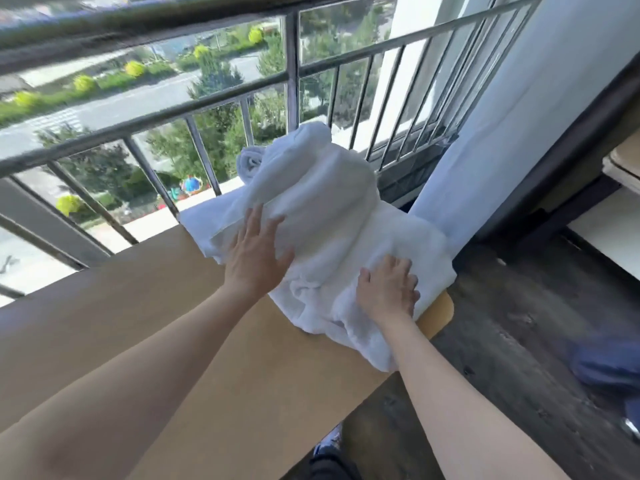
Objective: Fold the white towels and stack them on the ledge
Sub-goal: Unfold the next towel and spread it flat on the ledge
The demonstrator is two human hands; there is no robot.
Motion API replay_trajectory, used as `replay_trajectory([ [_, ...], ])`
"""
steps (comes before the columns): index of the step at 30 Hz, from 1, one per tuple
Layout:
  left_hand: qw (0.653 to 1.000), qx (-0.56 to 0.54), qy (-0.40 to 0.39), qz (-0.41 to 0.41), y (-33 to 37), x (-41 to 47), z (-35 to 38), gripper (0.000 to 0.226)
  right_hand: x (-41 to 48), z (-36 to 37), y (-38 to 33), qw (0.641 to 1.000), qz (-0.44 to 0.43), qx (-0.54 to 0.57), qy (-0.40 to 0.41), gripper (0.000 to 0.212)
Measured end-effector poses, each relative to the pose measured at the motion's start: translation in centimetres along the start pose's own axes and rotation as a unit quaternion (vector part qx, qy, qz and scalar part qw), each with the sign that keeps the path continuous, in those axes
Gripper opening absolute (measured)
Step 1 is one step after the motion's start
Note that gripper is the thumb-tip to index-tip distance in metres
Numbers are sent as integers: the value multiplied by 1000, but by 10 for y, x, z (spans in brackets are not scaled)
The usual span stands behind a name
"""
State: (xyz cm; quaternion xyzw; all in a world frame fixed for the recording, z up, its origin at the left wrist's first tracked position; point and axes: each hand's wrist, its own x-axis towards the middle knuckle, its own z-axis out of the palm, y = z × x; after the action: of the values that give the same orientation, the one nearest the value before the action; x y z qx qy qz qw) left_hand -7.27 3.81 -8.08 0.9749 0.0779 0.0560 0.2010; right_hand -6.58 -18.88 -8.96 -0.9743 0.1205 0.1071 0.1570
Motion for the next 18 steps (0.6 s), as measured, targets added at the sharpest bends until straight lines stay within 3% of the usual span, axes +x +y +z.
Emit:
replay_trajectory([
  [4,996,-39,27,-73,10,43,28,78,48,4,17,999,37,20,-26,58],
  [9,993,40,35,-109,18,64,47,79,73,9,11,997,53,45,-18,69],
  [13,989,85,80,-94,26,61,59,80,88,14,6,996,61,56,-35,58],
  [18,989,41,79,-115,44,58,66,71,100,21,1,996,65,54,-41,43],
])
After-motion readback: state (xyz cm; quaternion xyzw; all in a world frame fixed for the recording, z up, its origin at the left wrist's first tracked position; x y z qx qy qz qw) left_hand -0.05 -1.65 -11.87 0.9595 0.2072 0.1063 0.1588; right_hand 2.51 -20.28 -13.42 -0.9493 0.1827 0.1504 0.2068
